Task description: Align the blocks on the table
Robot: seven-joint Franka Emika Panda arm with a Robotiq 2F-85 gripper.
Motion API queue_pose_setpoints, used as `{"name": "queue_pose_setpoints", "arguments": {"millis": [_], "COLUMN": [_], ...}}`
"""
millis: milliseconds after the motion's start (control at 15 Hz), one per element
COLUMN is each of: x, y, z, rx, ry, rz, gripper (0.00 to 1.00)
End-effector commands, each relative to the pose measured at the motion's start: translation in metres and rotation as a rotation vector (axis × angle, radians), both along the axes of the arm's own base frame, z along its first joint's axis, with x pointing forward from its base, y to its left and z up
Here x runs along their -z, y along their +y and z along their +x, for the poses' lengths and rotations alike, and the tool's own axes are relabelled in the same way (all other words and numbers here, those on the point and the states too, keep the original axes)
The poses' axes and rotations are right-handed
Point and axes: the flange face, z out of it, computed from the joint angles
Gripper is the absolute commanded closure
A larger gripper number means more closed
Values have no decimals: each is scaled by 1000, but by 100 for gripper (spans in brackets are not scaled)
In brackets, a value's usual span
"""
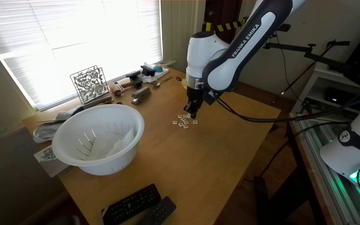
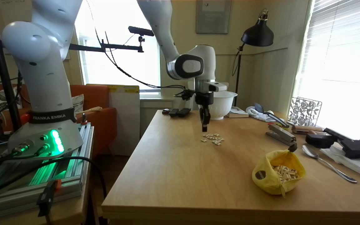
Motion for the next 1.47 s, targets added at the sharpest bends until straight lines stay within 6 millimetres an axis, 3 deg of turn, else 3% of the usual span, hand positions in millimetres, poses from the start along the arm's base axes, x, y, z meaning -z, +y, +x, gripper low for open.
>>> {"name": "queue_pose_setpoints", "arguments": {"millis": [0,733,1400], "x": [-6,14,33], "y": [-12,-49,-51], "z": [2,17,27], "rx": [-102,-393,-545], "ry": [17,24,-19], "rz": [-8,-26,-16], "gripper": [100,100,100]}}
